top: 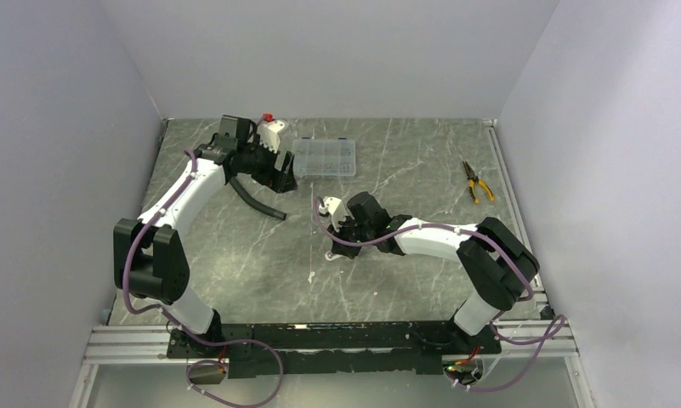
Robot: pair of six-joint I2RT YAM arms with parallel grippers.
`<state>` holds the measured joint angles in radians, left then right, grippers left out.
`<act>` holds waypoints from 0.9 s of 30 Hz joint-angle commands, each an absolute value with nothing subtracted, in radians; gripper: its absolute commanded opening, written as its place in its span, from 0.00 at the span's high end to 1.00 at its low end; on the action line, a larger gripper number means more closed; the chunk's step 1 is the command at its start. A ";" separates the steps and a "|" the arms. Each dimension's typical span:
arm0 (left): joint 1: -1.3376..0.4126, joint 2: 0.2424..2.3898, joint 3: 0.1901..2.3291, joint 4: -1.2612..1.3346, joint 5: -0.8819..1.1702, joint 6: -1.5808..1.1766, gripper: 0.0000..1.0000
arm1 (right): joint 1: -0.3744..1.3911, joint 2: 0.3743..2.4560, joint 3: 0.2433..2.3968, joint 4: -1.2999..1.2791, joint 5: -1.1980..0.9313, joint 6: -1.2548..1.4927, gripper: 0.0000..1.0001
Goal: Load the staples into the stapler
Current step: Install the staple into the stapler.
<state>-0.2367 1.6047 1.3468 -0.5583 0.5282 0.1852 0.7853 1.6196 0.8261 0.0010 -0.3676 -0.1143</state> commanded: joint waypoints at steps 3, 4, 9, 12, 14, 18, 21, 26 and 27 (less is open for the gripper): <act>-0.234 1.614 1.389 -0.546 0.560 0.167 0.07 | 0.790 1.587 0.847 0.044 -0.352 -0.094 1.00; -0.234 1.614 1.390 -0.547 0.561 0.167 0.07 | 0.790 1.589 0.849 0.042 -0.353 -0.093 1.00; -0.233 1.614 1.392 -0.548 0.562 0.166 0.07 | 0.792 1.598 0.848 0.035 -0.342 -0.088 1.00; -0.233 1.614 1.393 -0.548 0.562 0.167 0.07 | 0.793 1.603 0.848 0.032 -0.326 -0.084 1.00; -0.234 1.613 1.392 -0.546 0.563 0.166 0.07 | 0.793 1.602 0.845 0.034 -0.316 -0.083 1.00; -0.233 1.615 1.394 -0.548 0.565 0.166 0.06 | 0.795 1.606 0.847 0.030 -0.303 -0.077 1.00; -0.234 1.614 1.396 -0.548 0.565 0.165 0.06 | 0.796 1.607 0.849 0.026 -0.296 -0.075 1.00; -0.234 1.614 1.397 -0.548 0.566 0.164 0.06 | 0.799 1.603 0.852 0.016 -0.281 -0.062 1.00; -0.233 1.614 1.397 -0.547 0.566 0.163 0.06 | 0.799 1.602 0.853 0.014 -0.278 -0.062 1.00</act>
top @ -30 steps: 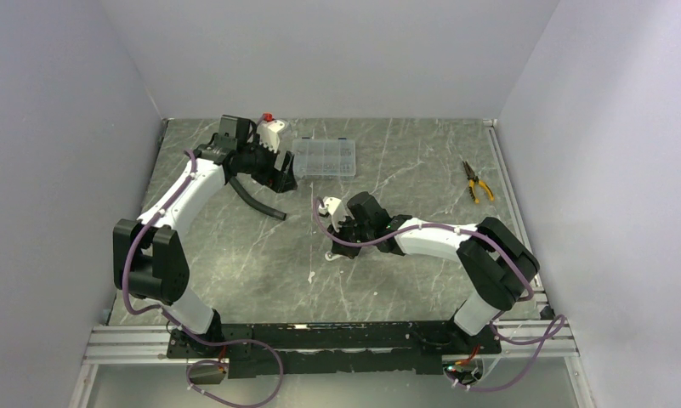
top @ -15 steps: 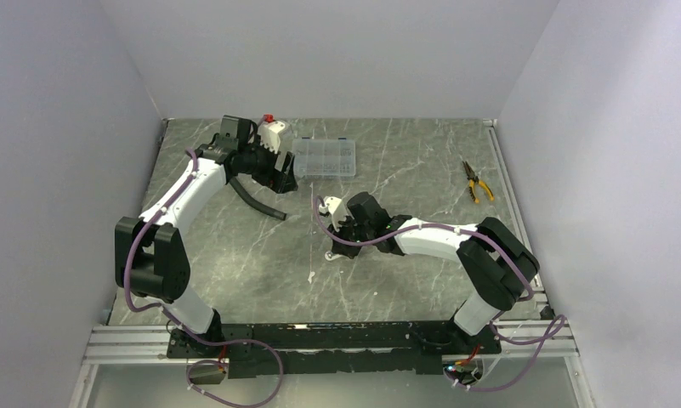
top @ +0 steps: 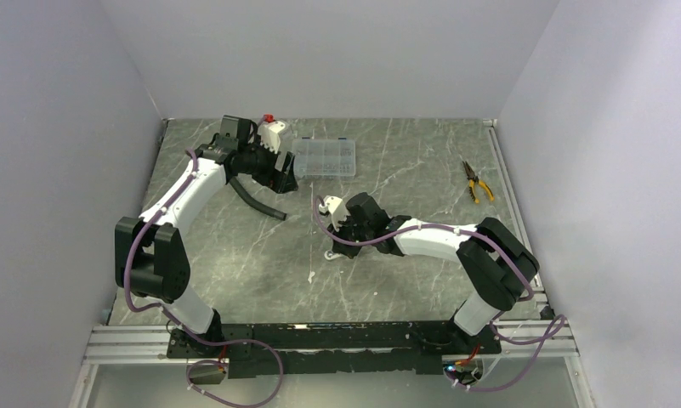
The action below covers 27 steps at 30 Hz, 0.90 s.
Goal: Load the staples into the stapler
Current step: Install the staple into the stapler.
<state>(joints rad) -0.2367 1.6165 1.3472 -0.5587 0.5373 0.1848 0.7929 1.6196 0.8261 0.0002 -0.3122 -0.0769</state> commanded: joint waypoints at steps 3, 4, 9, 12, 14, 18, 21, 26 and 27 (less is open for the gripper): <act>-0.233 1.614 1.398 -0.547 0.567 0.162 0.06 | 0.802 1.603 0.855 0.009 -0.276 -0.057 1.00; -0.233 1.614 1.398 -0.548 0.567 0.162 0.06 | 0.804 1.602 0.856 0.007 -0.274 -0.055 1.00; -0.233 1.614 1.401 -0.548 0.567 0.164 0.06 | 0.813 1.604 0.864 0.005 -0.260 -0.055 1.00; -0.233 1.614 1.401 -0.549 0.568 0.164 0.06 | 0.817 1.611 0.874 -0.029 -0.250 -0.046 1.00; -0.233 1.613 1.400 -0.547 0.569 0.163 0.06 | 0.819 1.615 0.877 -0.033 -0.246 -0.039 1.00; -0.233 1.611 1.398 -0.545 0.571 0.162 0.06 | 0.820 1.617 0.885 -0.044 -0.232 -0.037 1.00; -0.234 1.609 1.400 -0.544 0.571 0.163 0.06 | 0.822 1.621 0.887 -0.047 -0.227 -0.031 1.00; -0.233 1.606 1.400 -0.546 0.571 0.165 0.06 | 0.822 1.632 0.898 -0.062 -0.228 -0.026 0.99; -0.233 1.605 1.403 -0.547 0.572 0.165 0.06 | 0.822 1.632 0.898 -0.063 -0.231 -0.026 0.98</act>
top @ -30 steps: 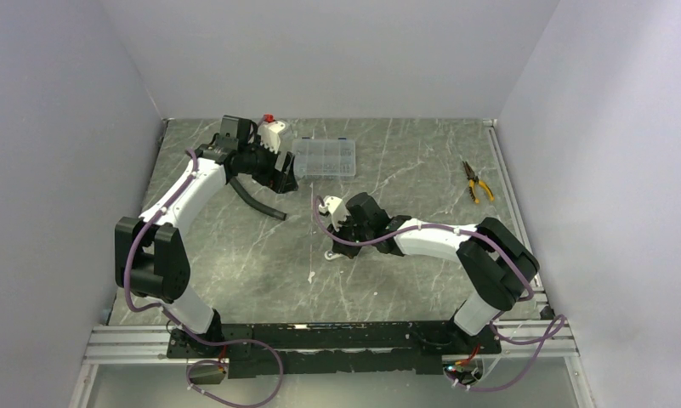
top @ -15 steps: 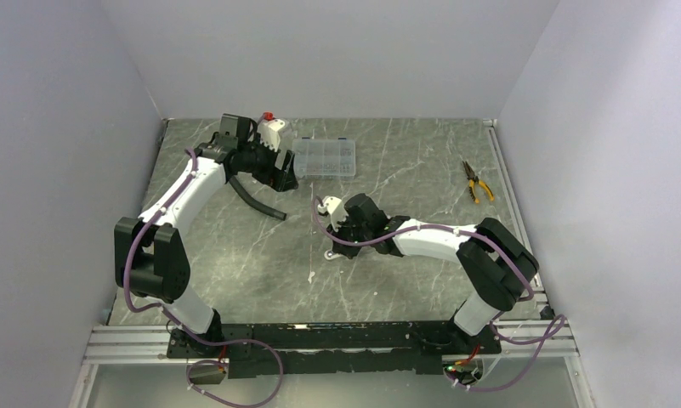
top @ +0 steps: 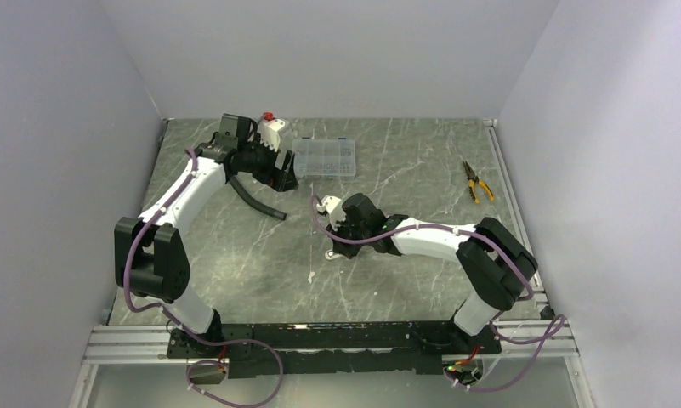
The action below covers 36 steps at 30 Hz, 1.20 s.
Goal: Load the staples into the stapler
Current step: Install the staple into the stapler.
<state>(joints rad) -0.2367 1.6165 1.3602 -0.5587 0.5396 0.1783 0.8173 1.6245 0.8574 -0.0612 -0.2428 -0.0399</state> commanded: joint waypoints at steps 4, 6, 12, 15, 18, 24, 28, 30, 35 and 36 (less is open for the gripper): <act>-0.233 1.603 1.403 -0.548 0.572 0.165 0.06 | 0.822 1.638 0.901 -0.065 -0.232 -0.026 0.97; -0.234 1.603 1.401 -0.546 0.571 0.165 0.06 | 0.822 1.642 0.903 -0.067 -0.232 -0.027 0.96; -0.233 1.603 1.404 -0.549 0.571 0.167 0.06 | 0.822 1.642 0.906 -0.071 -0.232 -0.026 0.93; -0.233 1.603 1.405 -0.549 0.572 0.167 0.06 | 0.823 1.641 0.909 -0.072 -0.229 -0.027 0.92; -0.233 1.602 1.404 -0.549 0.572 0.168 0.06 | 0.822 1.634 0.907 -0.072 -0.227 -0.027 0.92; -0.233 1.602 1.408 -0.552 0.572 0.168 0.06 | 0.823 1.635 0.912 -0.077 -0.226 -0.027 0.89; -0.233 1.600 1.409 -0.554 0.570 0.169 0.06 | 0.822 1.629 0.912 -0.077 -0.224 -0.030 0.88; -0.233 1.600 1.407 -0.554 0.572 0.169 0.06 | 0.823 1.625 0.911 -0.075 -0.224 -0.030 0.87; -0.234 1.600 1.409 -0.555 0.571 0.168 0.06 | 0.822 1.620 0.913 -0.075 -0.222 -0.033 0.86; -0.233 1.598 1.409 -0.555 0.572 0.170 0.06 | 0.822 1.618 0.914 -0.075 -0.222 -0.033 0.86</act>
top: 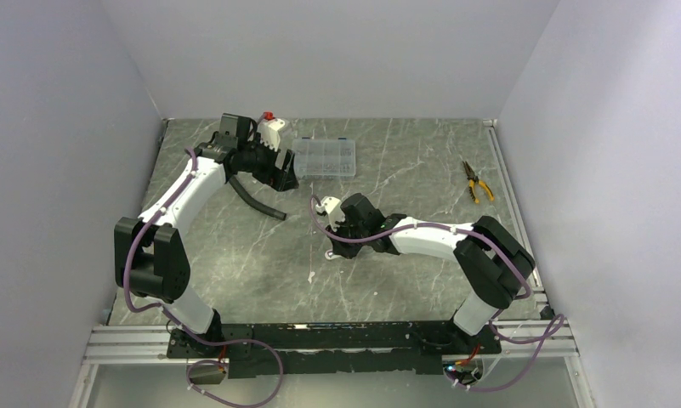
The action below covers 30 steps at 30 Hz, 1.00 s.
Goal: Load the staples into the stapler
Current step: Install the staple into the stapler.
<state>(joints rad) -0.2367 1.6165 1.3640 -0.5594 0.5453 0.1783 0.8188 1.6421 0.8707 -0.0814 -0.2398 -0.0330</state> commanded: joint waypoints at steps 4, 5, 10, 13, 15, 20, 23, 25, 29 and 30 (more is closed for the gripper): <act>-0.233 1.600 1.411 -0.557 0.570 0.171 0.06 | 0.823 1.612 0.915 -0.074 -0.218 -0.037 0.85; -0.233 1.600 1.411 -0.556 0.571 0.172 0.06 | 0.824 1.612 0.915 -0.074 -0.217 -0.037 0.85; -0.234 1.602 1.414 -0.558 0.571 0.170 0.06 | 0.822 1.610 0.917 -0.075 -0.213 -0.038 0.83; -0.233 1.601 1.413 -0.560 0.572 0.171 0.06 | 0.823 1.607 0.920 -0.077 -0.211 -0.041 0.83; -0.233 1.601 1.413 -0.560 0.571 0.171 0.06 | 0.823 1.605 0.921 -0.077 -0.208 -0.041 0.83; -0.233 1.601 1.413 -0.560 0.571 0.173 0.06 | 0.823 1.598 0.923 -0.077 -0.205 -0.044 0.83; -0.234 1.601 1.414 -0.560 0.571 0.174 0.06 | 0.822 1.593 0.922 -0.078 -0.201 -0.047 0.83; -0.233 1.601 1.414 -0.561 0.571 0.173 0.06 | 0.823 1.593 0.921 -0.077 -0.200 -0.048 0.83; -0.233 1.600 1.411 -0.559 0.574 0.171 0.06 | 0.823 1.599 0.925 -0.075 -0.199 -0.050 0.83; -0.233 1.600 1.410 -0.560 0.574 0.172 0.06 | 0.824 1.599 0.925 -0.074 -0.198 -0.050 0.83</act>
